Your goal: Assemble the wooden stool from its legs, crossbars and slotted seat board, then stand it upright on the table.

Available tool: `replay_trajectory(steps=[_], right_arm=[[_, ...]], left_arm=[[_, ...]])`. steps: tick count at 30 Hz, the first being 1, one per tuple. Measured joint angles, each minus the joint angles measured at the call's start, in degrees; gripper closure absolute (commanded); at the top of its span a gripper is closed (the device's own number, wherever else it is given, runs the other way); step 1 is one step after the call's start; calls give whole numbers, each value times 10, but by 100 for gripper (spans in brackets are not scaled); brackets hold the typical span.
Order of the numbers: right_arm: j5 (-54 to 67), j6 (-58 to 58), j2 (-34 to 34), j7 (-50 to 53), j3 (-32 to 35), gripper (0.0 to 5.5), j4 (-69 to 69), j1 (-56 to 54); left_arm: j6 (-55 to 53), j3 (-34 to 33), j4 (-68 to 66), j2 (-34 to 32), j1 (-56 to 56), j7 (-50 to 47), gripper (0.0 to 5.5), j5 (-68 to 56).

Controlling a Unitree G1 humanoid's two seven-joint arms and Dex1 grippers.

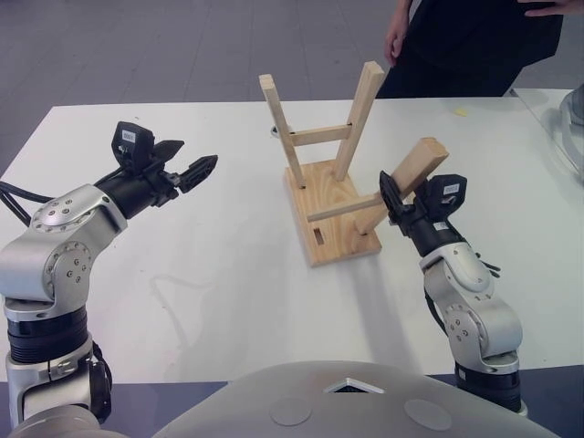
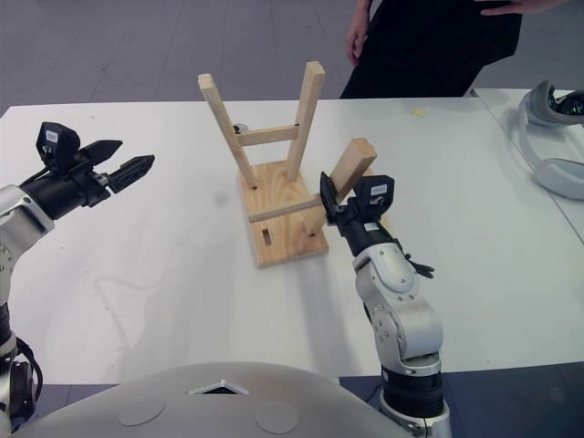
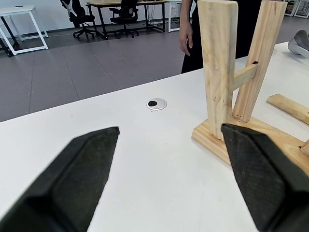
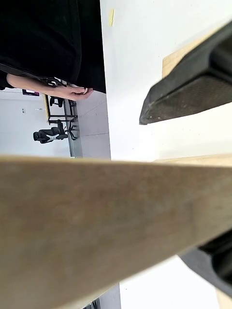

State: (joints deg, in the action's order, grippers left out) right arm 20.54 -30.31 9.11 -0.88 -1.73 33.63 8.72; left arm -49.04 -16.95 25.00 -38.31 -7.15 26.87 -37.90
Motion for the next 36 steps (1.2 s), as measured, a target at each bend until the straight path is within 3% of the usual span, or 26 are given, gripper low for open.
replay_trajectory(steps=[8,20,27,29,36], right_arm=[[69,-26,-34,-2,49,269,-3,-63],[214,-71,-27,67,162,269,45,-275],[128,-84,119,71,241,269,-118,-305],[119,-125,153,37,226,269,-172,-281],[106,-190,171,-66,171,269,-293,-234]], left_arm=[[8,9,-1,4,-3,0,161,3],[9,6,5,21,19,-12,161,3],[22,3,1,23,18,-14,161,5],[28,1,1,24,18,-18,161,5],[34,-2,2,35,22,-31,161,5]])
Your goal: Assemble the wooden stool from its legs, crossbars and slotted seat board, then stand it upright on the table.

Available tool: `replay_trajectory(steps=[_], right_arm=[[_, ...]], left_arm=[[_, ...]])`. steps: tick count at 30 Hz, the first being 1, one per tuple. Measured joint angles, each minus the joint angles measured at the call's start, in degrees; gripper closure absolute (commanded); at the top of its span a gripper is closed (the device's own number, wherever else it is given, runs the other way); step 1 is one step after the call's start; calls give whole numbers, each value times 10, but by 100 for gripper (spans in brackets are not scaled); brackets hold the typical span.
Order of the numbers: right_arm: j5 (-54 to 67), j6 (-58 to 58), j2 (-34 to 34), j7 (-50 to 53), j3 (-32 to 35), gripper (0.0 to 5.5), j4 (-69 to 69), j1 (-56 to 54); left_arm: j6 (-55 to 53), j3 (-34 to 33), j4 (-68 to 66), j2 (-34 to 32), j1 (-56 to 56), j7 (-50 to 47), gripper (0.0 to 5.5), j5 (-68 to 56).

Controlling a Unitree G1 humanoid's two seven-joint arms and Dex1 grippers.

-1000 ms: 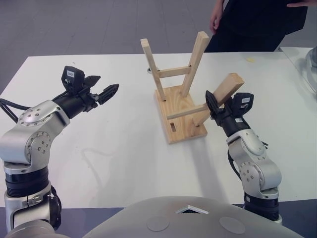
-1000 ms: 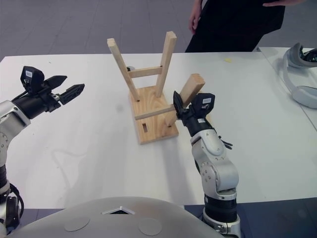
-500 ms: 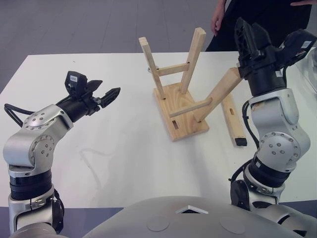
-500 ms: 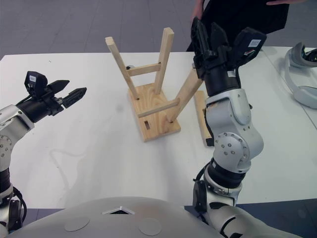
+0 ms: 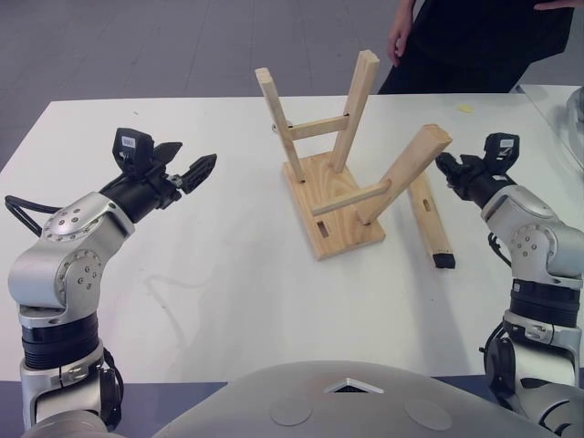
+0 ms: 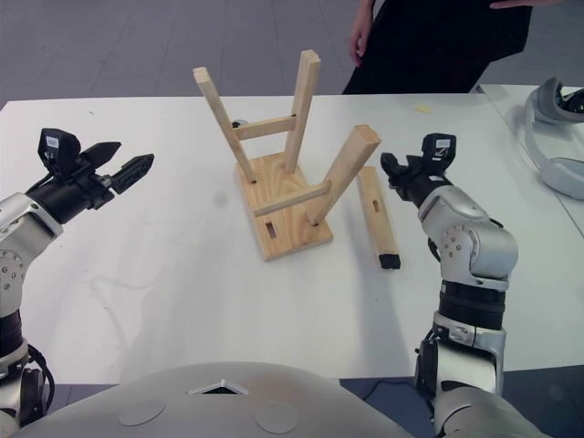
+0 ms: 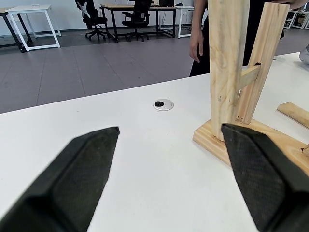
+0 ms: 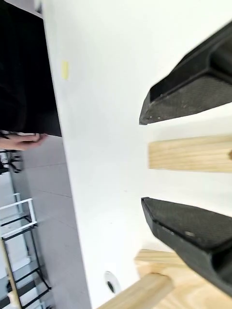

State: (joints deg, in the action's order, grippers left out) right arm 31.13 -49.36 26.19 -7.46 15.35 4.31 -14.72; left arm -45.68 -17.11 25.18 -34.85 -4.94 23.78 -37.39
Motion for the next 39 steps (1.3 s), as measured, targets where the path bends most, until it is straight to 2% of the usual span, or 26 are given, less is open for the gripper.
replay_trajectory(steps=[7,16,19,21,29,33,39], right_arm=[[1,-69,3,-41,-16,269,-12,53],[-33,-88,9,-48,-30,269,-18,69],[-43,-79,11,-52,-32,211,-10,81],[-43,-83,8,-55,-32,192,-2,84],[-62,-91,3,-53,-42,332,30,107],[-66,-79,-11,-48,-34,336,29,108],[-69,-27,-46,-18,6,336,3,67]], left_arm=[[1,0,2,1,1,-1,161,0],[3,3,9,11,4,-6,161,0],[3,3,15,11,10,-8,161,0],[3,2,18,12,14,-11,161,0],[3,3,17,12,14,-14,161,0],[4,0,4,19,7,-23,161,-1],[-37,-30,-60,74,-26,-117,161,-7]])
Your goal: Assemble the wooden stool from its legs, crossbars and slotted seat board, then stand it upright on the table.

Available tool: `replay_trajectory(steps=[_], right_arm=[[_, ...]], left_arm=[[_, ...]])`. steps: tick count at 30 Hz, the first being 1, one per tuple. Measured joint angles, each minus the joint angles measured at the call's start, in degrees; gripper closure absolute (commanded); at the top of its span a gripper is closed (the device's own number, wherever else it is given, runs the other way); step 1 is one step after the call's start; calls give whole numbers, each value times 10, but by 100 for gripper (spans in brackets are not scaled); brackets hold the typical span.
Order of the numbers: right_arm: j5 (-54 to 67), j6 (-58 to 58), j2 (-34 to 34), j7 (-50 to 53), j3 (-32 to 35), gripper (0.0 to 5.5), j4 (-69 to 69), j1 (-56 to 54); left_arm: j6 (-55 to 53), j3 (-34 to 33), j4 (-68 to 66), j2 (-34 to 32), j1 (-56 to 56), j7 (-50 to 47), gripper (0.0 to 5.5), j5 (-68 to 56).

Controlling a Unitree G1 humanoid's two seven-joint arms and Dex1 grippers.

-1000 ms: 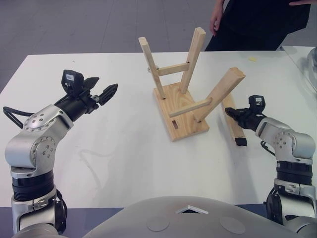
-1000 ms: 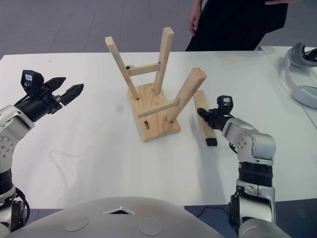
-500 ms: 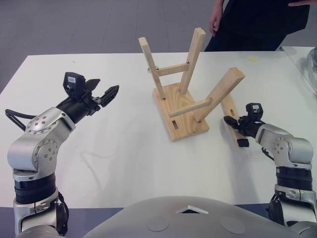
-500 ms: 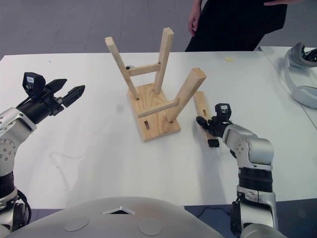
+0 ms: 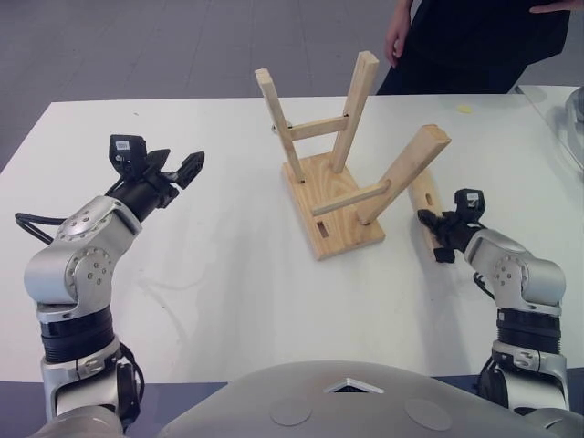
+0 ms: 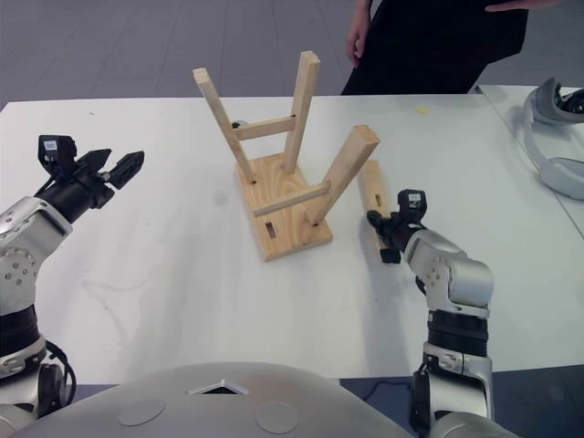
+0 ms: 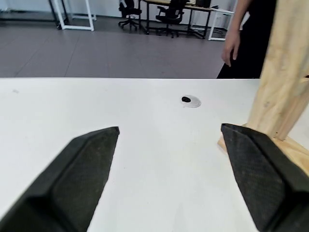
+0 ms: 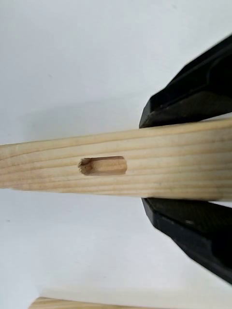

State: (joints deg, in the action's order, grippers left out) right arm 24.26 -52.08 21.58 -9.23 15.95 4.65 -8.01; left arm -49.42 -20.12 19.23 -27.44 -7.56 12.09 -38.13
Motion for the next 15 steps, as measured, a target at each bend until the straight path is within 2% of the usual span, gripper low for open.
replay_trajectory(steps=[4,7,11,14,15], right_arm=[[3,83,4,23,44,336,7,-131],[8,130,17,19,44,336,35,-270],[48,129,11,1,0,336,123,-378],[115,59,-58,4,-93,336,229,-386],[120,49,-65,10,-102,336,243,-384]], left_arm=[[-10,-65,-43,32,-77,-39,161,-50],[2,-91,-140,-6,-172,-6,161,-64],[-12,-90,-189,-52,-335,33,161,-106],[-94,-55,-178,-7,-494,0,161,-205],[-118,-45,-169,9,-510,-14,161,-229]])
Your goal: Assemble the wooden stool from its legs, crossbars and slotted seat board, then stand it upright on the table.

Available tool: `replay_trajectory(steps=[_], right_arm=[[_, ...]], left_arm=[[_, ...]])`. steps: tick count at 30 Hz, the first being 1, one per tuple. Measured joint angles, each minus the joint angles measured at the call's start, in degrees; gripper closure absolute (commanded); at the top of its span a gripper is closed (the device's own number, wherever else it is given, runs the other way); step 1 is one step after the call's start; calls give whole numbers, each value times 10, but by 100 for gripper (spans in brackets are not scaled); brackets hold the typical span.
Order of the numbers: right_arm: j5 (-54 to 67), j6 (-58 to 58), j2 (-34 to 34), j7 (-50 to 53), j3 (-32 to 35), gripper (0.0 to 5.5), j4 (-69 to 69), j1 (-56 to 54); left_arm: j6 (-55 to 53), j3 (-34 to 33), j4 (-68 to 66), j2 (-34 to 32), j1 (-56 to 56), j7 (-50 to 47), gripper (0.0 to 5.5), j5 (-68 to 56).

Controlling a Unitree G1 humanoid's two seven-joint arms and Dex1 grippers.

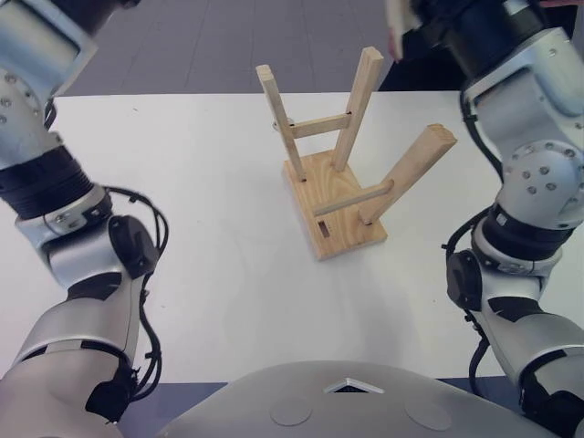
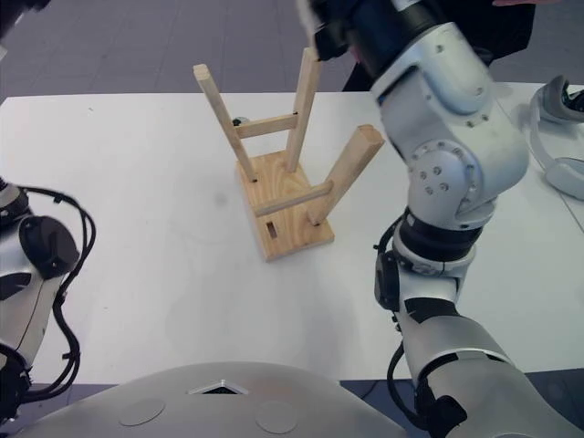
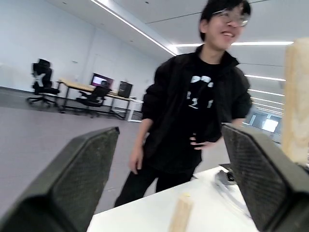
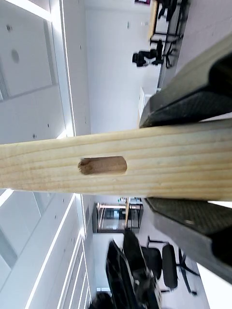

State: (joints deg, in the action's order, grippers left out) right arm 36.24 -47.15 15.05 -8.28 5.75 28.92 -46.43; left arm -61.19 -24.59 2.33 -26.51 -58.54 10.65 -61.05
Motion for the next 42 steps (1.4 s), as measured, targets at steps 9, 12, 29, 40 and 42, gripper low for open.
replay_trajectory(steps=[9,12,29,40,42], right_arm=[[18,-40,-41,41,-34,336,38,58],[18,-45,-50,51,-44,336,47,72],[39,-62,-55,41,-78,338,72,113],[39,-63,-53,40,-92,338,81,133],[41,-70,-51,38,-100,338,81,137]], left_arm=[[-60,8,-26,53,-43,-76,161,-117],[-60,1,-51,53,-61,-97,161,-148],[-65,-1,-219,-11,-109,-109,344,-167],[-136,1,-189,-27,-97,-76,408,-158],[-134,-10,-148,-27,-58,-76,385,-173]])
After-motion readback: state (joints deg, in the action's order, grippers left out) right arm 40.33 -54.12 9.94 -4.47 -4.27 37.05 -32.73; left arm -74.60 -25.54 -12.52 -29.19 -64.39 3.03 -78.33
